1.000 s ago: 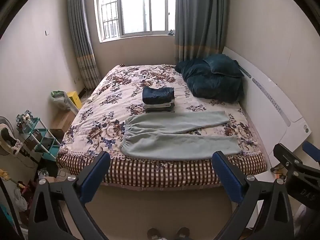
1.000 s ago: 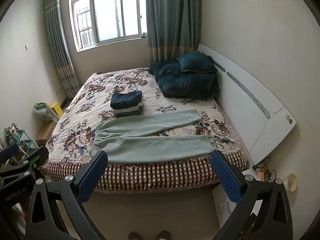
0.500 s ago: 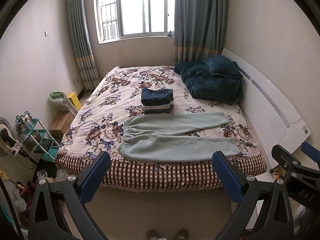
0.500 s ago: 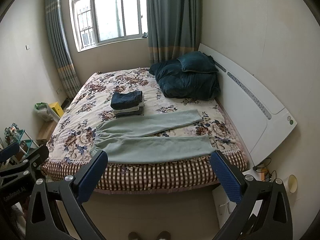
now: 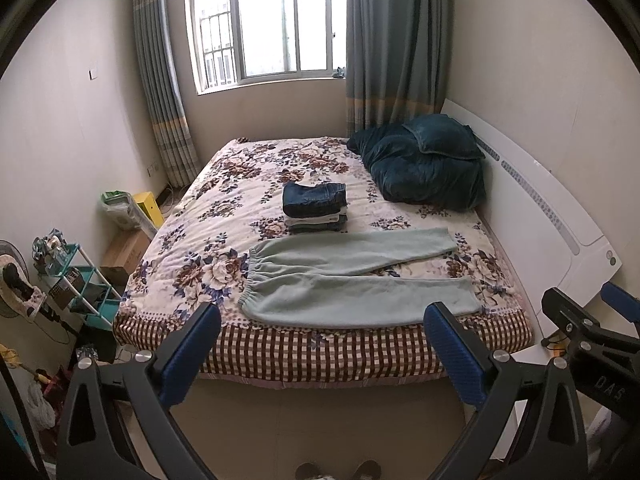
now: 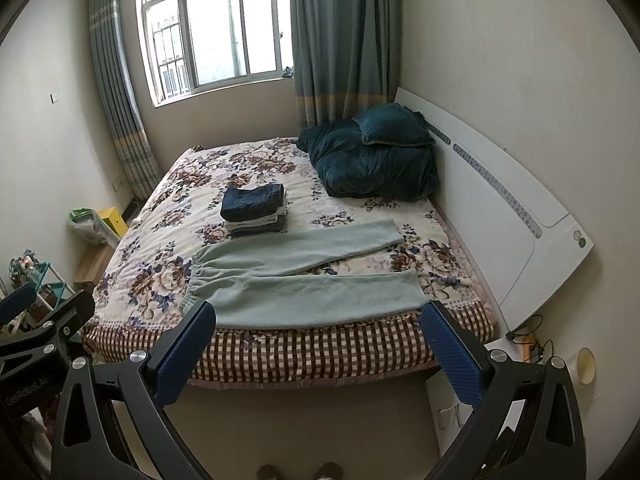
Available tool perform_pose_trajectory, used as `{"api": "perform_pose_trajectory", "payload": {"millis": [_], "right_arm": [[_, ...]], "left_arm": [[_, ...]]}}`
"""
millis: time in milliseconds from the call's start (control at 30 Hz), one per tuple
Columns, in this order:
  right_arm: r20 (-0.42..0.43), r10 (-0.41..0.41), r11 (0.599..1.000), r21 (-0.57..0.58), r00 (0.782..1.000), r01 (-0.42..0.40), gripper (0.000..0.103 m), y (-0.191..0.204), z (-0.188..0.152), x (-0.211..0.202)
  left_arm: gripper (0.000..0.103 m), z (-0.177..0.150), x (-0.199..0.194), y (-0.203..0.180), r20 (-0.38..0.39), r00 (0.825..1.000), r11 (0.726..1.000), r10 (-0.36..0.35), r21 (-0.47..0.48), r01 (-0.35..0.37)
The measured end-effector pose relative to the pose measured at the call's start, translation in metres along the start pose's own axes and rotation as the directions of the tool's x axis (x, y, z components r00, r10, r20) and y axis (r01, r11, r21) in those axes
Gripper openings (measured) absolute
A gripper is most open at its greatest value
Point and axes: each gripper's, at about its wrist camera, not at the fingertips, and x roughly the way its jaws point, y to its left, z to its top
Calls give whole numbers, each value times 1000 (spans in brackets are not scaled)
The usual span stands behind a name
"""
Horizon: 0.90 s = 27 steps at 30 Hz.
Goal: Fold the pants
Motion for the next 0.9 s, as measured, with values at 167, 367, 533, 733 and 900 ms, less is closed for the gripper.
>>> {"api": "perform_pose_trajectory", "payload": {"millis": [167, 367, 533, 733, 900], "right_arm": [[2, 0, 1000, 3, 1000, 0, 103, -2, -1, -2], [5, -1, 1000, 6, 1000, 1, 103, -3, 0, -2], [10, -2, 1000, 9, 1000, 2, 103, -3, 0, -4], [17, -1, 1000, 12, 1000, 1, 103, -6, 1, -8], [18, 0, 1000, 10, 1000, -1, 103, -7, 2, -9]], "left_arm": [[103, -2, 0, 0, 2, 1000, 1000, 1, -1, -1], [103, 2, -6, -2, 17, 1000, 1000, -1, 6, 1], [103, 0, -6, -3, 19, 1000, 1000, -2, 6, 2], [103, 2, -7, -3, 21, 1000, 1000, 0, 6, 0], [103, 1, -10, -2, 26, 1000, 1000, 0, 9, 0]]}}
